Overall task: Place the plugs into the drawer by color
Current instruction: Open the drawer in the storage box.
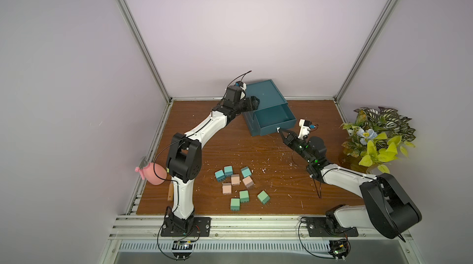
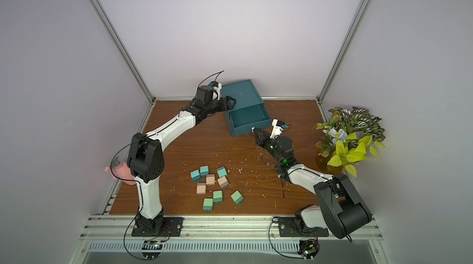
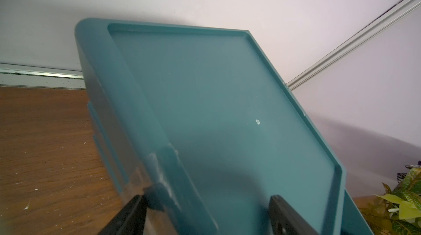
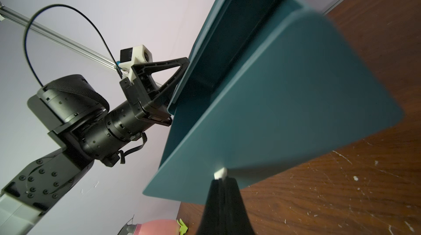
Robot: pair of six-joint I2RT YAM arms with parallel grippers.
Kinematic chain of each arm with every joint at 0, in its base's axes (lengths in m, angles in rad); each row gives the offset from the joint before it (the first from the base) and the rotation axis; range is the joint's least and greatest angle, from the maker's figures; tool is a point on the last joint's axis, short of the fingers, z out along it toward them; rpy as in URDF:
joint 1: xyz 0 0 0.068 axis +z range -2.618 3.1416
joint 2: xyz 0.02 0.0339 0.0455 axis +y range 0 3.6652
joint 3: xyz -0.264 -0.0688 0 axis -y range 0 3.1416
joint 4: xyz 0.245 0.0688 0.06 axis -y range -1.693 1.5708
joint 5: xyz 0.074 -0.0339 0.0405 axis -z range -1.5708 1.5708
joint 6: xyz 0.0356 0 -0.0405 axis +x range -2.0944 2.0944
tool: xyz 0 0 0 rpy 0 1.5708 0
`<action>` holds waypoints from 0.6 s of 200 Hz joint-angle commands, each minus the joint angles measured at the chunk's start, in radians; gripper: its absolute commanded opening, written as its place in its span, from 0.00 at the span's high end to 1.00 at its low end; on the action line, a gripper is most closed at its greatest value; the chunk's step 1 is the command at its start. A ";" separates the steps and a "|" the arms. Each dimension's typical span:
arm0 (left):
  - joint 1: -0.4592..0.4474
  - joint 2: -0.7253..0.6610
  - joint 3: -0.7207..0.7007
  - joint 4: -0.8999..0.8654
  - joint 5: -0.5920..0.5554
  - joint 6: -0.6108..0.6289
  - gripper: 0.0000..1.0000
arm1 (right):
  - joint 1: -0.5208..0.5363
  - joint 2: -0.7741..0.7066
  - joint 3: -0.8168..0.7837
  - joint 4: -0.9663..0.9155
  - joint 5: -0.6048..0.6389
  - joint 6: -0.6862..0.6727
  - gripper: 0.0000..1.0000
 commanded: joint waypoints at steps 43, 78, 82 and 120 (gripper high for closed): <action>0.002 0.029 0.009 -0.021 -0.017 0.006 0.20 | 0.008 0.001 0.015 -0.018 -0.018 -0.050 1.00; 0.003 0.020 0.008 -0.031 -0.026 0.018 0.20 | 0.007 -0.019 0.033 -0.063 -0.038 -0.101 0.78; 0.003 0.015 0.009 -0.034 -0.029 0.021 0.20 | 0.009 -0.029 0.035 -0.075 -0.042 -0.114 0.75; 0.002 -0.055 -0.014 -0.053 -0.067 0.072 0.19 | 0.020 -0.133 0.048 -0.277 -0.026 -0.279 0.53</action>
